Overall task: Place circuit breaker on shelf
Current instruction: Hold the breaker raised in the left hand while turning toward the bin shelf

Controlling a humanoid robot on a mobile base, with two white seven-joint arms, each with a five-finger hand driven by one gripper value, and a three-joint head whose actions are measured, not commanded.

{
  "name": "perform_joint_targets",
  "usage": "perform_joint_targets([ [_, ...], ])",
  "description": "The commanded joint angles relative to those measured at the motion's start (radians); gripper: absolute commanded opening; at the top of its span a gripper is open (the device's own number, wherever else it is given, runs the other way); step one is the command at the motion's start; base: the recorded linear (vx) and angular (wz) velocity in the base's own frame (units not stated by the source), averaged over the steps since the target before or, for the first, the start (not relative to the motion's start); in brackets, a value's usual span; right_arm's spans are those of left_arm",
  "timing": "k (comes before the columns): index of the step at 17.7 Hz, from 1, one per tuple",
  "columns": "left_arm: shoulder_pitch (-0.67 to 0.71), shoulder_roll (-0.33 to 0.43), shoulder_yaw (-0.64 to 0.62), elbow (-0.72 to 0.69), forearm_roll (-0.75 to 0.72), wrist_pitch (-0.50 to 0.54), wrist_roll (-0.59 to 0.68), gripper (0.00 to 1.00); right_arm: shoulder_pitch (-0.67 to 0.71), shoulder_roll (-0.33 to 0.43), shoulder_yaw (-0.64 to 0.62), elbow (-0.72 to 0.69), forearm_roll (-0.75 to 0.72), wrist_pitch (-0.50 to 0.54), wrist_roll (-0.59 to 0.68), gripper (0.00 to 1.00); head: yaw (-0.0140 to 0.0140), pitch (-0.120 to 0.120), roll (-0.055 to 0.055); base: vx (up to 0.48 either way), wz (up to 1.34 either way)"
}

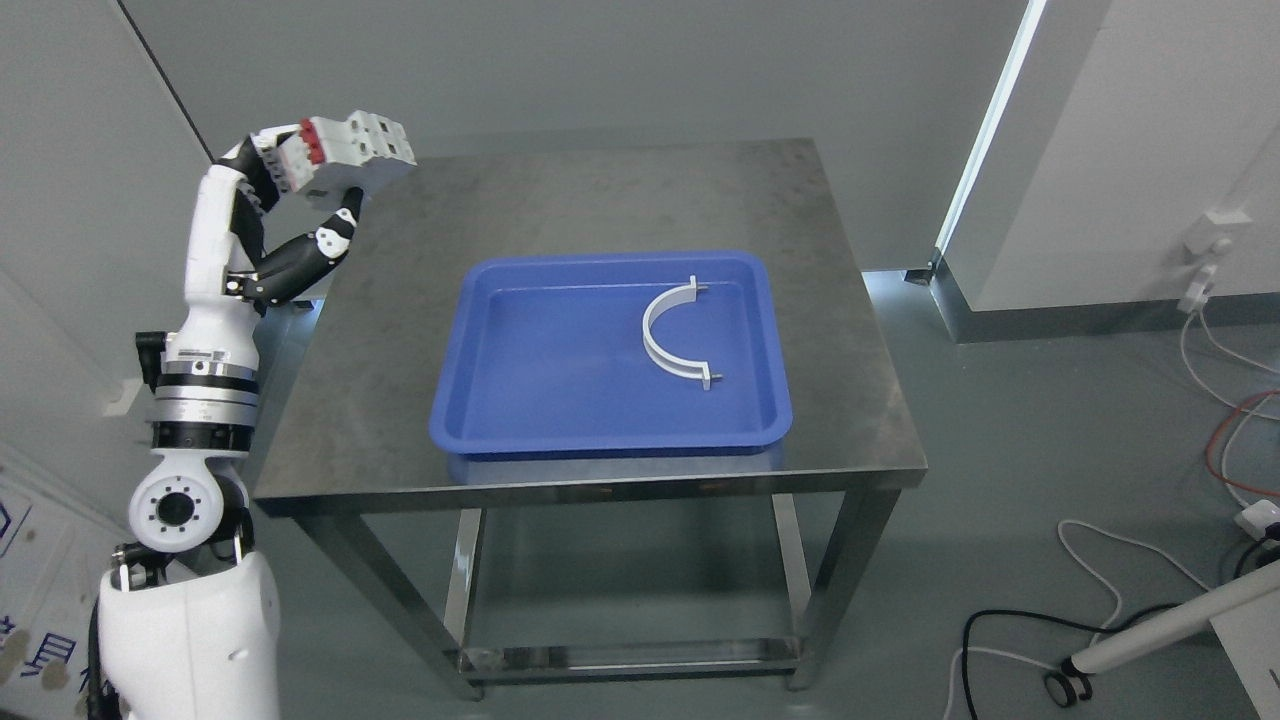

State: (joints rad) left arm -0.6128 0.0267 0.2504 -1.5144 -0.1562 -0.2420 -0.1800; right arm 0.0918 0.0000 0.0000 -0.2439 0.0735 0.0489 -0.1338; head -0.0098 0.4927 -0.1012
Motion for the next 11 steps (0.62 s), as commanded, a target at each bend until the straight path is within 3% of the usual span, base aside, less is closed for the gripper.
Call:
perform_joint_targets([
  [1, 0.083, -0.009, 0.029, -0.027, 0.044, -0.056, 0.099, 0.16, 0.0, -0.018, 0.02, 0.0, 0.0, 0.029, -0.003, 1.0, 0.0, 0.0, 0.0, -0.37, 0.12],
  [11, 0.105, -0.009, -0.007, -0.073, 0.046, -0.059, 0.096, 0.15, 0.0, -0.018, 0.02, 0.0, 0.0, 0.031, -0.001, 1.0, 0.0, 0.0, 0.0, -0.376, 0.05],
])
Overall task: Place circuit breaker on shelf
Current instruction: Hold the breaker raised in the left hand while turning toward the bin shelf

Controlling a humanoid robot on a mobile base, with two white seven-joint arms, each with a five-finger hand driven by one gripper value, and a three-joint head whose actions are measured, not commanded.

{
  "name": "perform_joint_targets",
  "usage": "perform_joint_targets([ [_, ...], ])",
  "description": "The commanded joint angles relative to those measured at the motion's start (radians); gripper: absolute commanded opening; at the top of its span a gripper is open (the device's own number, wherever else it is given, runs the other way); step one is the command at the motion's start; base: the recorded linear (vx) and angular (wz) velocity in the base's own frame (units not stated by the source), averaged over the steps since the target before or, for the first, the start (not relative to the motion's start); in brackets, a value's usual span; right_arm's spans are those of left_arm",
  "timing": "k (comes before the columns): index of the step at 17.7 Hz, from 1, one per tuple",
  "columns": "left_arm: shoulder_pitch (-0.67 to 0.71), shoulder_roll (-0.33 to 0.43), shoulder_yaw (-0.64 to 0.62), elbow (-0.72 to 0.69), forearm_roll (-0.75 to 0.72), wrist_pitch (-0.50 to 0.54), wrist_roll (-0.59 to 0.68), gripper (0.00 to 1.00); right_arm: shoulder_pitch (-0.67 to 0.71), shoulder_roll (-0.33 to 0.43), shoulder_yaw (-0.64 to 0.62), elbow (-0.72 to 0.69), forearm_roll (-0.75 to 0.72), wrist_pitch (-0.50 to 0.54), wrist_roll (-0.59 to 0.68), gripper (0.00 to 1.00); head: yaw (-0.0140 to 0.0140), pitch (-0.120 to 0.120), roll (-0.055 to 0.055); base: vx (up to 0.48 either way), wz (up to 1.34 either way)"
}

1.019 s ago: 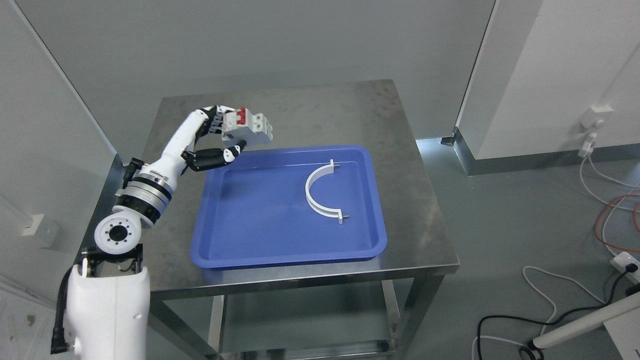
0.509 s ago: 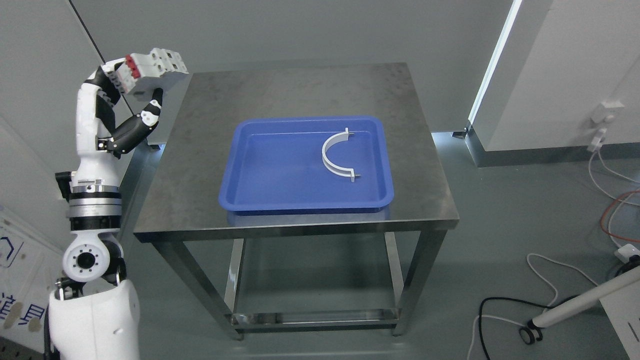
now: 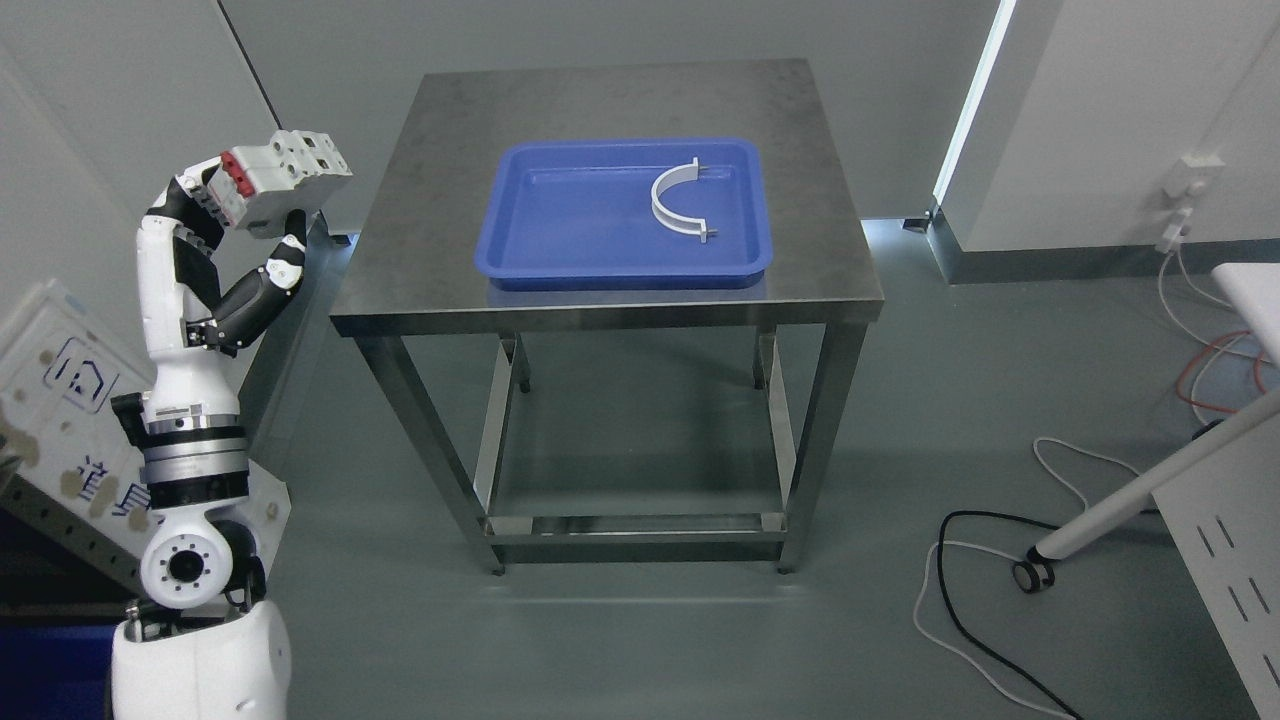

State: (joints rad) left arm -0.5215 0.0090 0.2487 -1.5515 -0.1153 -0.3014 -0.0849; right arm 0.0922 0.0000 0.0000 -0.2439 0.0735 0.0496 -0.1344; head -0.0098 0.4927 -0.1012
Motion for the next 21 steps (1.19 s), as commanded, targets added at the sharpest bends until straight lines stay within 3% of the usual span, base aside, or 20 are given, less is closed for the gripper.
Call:
perform_joint_targets([
  [1, 0.014, 0.008, -0.006, -0.038, 0.005, 0.001, 0.001, 0.15, 0.0, -0.018, 0.02, 0.0, 0.0, 0.03, -0.002, 1.0, 0.0, 0.0, 0.0, -0.366, 0.13],
  [13, -0.032, 0.008, -0.011, -0.064, 0.005, 0.008, -0.003, 0.16, 0.0, -0.018, 0.02, 0.0, -0.001, 0.03, -0.001, 1.0, 0.0, 0.0, 0.0, -0.389, 0.22],
  [17, -0.1, 0.008, -0.017, -0.064, 0.002, 0.113, 0.002, 0.17, 0.0, -0.018, 0.02, 0.0, 0.0, 0.03, -0.002, 1.0, 0.0, 0.0, 0.0, -0.272, 0.65],
  [21, -0.103, 0.008, -0.019, -0.07, 0.002, 0.119, -0.071, 0.17, 0.0, -0.018, 0.02, -0.001, 0.0, 0.03, -0.002, 1.0, 0.0, 0.0, 0.0, -0.17, 0.79],
])
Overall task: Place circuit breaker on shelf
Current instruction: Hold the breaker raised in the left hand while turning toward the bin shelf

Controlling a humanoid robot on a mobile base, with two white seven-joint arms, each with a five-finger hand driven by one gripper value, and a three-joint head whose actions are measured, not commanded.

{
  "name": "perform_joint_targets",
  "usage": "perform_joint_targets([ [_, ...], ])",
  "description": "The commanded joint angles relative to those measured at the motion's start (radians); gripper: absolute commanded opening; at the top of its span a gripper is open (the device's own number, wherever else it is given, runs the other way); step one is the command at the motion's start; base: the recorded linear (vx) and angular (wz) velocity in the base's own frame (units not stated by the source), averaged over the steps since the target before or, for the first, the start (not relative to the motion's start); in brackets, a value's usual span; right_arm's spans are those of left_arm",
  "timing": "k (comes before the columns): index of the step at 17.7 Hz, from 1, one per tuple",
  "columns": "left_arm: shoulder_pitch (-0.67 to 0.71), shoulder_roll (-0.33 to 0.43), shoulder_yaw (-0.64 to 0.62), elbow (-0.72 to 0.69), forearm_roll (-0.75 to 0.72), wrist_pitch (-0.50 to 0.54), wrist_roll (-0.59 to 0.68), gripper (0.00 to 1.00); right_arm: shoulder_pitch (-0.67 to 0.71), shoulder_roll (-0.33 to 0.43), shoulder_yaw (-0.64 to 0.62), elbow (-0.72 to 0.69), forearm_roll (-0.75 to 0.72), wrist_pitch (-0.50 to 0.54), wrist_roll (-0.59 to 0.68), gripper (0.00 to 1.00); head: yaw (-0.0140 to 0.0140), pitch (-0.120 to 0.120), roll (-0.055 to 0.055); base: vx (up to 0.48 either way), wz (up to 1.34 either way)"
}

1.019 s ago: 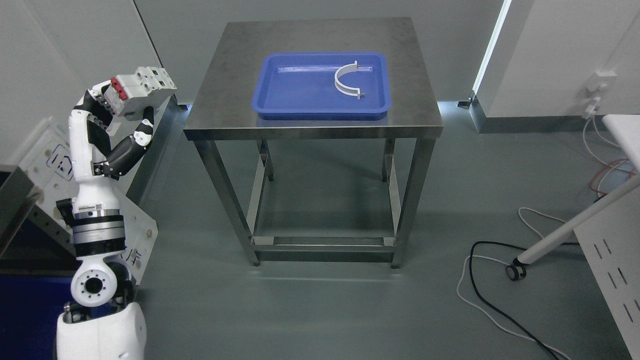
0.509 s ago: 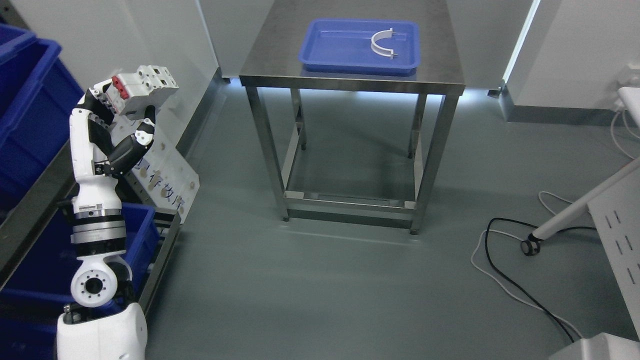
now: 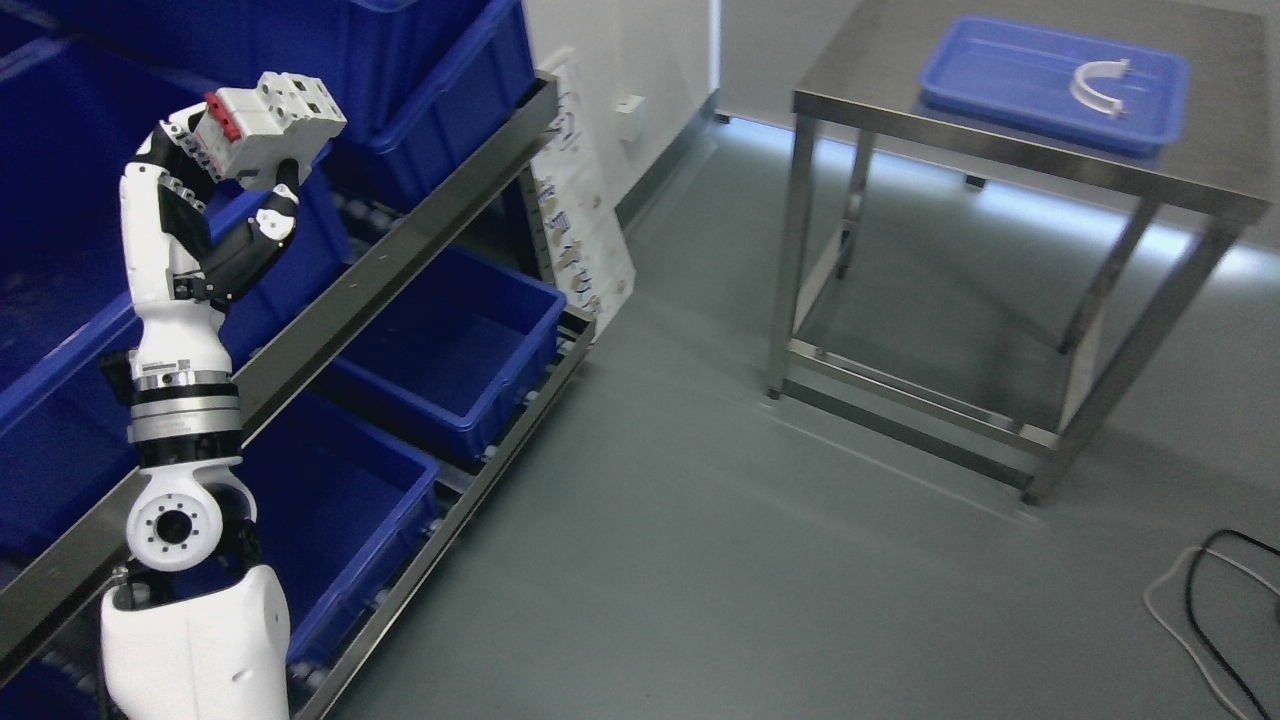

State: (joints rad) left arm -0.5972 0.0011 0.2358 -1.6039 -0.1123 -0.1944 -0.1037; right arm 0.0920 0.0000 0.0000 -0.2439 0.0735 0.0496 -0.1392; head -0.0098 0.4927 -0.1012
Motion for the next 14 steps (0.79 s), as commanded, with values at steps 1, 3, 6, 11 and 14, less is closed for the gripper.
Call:
perform_joint_targets([
  [1, -0.026, 0.022, -0.006, -0.019, -0.001, 0.012, -0.086, 0.17, 0.0, -0.017, 0.02, 0.0, 0.0, 0.029, 0.003, 1.0, 0.0, 0.0, 0.0, -0.115, 0.76],
  [3, -0.026, 0.033, -0.006, -0.022, -0.001, 0.013, -0.12, 0.17, 0.0, -0.017, 0.02, 0.0, 0.0, 0.03, 0.003, 1.0, 0.0, 0.0, 0.0, -0.085, 0.78],
  [6, -0.018, 0.078, 0.01, -0.022, -0.003, 0.056, -0.134, 0.17, 0.0, -0.017, 0.02, 0.0, -0.001, 0.03, 0.003, 1.0, 0.0, 0.0, 0.0, -0.06, 0.79],
  [11, -0.035, 0.157, 0.046, -0.005, -0.019, 0.164, -0.338, 0.17, 0.0, -0.017, 0.02, 0.0, 0.0, 0.03, 0.003, 1.0, 0.0, 0.0, 0.0, -0.036, 0.74],
  [14, -0.107, 0.162, 0.042, 0.065, -0.166, 0.182, -0.349, 0.18, 0.0, -0.017, 0.02, 0.0, 0.0, 0.03, 0.004, 1.0, 0.0, 0.0, 0.0, 0.016, 0.55],
])
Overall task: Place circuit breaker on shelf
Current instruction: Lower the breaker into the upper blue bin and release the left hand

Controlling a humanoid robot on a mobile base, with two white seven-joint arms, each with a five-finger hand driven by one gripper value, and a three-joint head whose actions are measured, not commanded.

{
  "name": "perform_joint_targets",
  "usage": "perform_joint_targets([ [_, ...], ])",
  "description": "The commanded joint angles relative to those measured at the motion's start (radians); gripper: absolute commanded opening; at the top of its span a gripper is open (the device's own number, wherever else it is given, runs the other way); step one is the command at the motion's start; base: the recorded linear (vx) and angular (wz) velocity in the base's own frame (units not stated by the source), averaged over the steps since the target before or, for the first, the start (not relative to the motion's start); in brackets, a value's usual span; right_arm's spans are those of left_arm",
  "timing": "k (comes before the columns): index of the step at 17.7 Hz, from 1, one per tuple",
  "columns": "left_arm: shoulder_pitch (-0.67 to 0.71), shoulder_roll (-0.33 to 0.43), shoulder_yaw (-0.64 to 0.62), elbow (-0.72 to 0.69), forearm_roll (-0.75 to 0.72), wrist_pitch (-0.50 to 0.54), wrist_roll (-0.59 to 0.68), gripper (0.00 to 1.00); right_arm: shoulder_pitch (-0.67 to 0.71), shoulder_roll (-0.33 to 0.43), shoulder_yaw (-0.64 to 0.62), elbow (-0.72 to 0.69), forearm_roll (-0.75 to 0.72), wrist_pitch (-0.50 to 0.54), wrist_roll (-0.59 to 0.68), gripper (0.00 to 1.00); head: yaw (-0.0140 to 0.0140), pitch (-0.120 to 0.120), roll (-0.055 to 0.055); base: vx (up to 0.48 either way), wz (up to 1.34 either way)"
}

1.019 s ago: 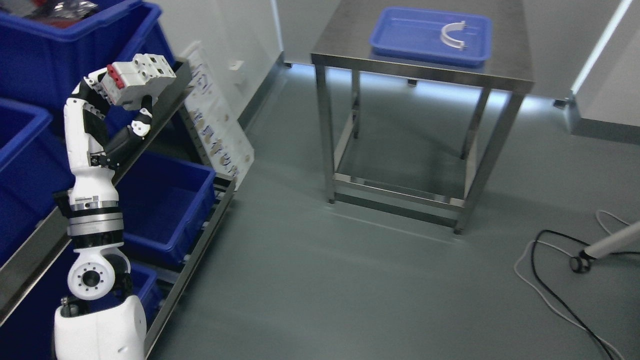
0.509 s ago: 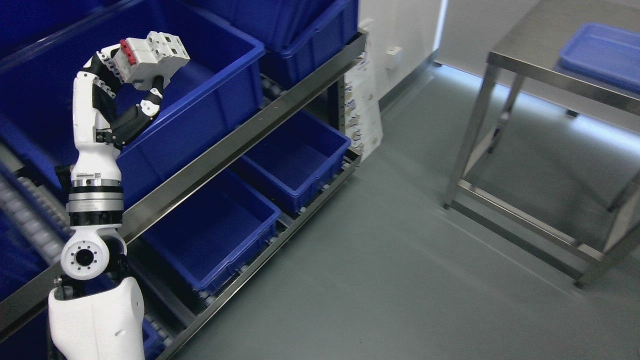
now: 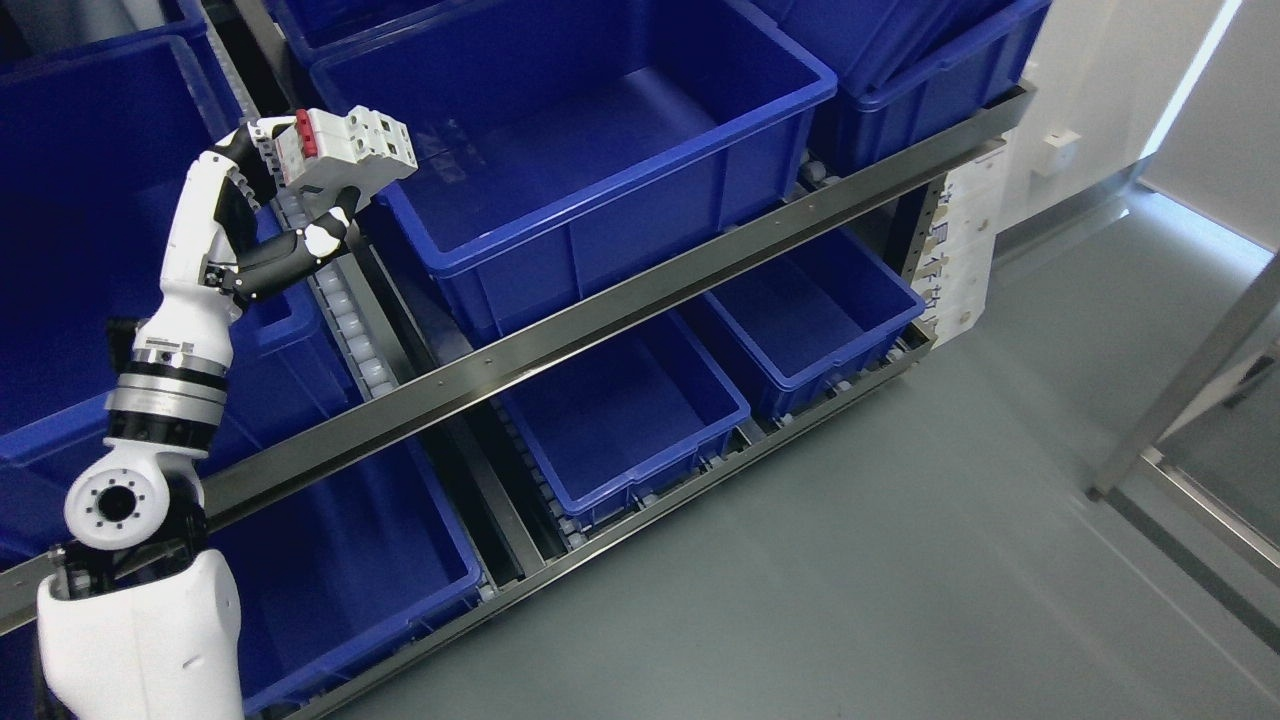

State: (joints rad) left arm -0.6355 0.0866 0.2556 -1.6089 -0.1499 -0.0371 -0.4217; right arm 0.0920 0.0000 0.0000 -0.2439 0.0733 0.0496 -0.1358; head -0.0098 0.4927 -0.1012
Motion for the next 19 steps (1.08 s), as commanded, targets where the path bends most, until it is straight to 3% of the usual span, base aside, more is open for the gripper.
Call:
perform_joint_targets([
  [1, -0.084, 0.085, 0.017, 0.084, -0.157, 0.025, -0.04, 0.18, 0.0, -0.017, 0.02, -0.001, 0.0, 0.03, -0.001, 1.0, 0.0, 0.0, 0.0, 0.067, 0.32],
  [7, -0.213, 0.205, -0.024, 0.3, -0.263, 0.022, -0.075, 0.18, 0.0, -0.017, 0.02, 0.0, 0.0, 0.029, -0.001, 1.0, 0.0, 0.0, 0.0, 0.078, 0.38],
  [9, -0.255, 0.208, -0.137, 0.336, -0.276, 0.029, -0.09, 0.18, 0.0, -0.017, 0.02, 0.0, 0.0, 0.03, -0.001, 1.0, 0.0, 0.0, 0.0, 0.112, 0.37],
  [11, -0.341, 0.22, -0.264, 0.473, -0.312, 0.028, -0.104, 0.18, 0.0, -0.017, 0.02, 0.0, 0.0, 0.03, 0.001, 1.0, 0.0, 0.0, 0.0, 0.107, 0.33],
  [15, -0.472, 0.165, -0.371, 0.801, -0.369, -0.009, -0.097, 0.19, 0.0, -0.017, 0.02, 0.0, 0.0, 0.029, 0.001, 1.0, 0.0, 0.0, 0.0, 0.134, 0.33],
  [19, -0.567, 0.105, -0.392, 1.044, -0.427, -0.027, -0.094, 0.19, 0.0, -0.017, 0.02, 0.0, 0.0, 0.03, -0.001, 1.0, 0.0, 0.0, 0.0, 0.144, 0.17],
])
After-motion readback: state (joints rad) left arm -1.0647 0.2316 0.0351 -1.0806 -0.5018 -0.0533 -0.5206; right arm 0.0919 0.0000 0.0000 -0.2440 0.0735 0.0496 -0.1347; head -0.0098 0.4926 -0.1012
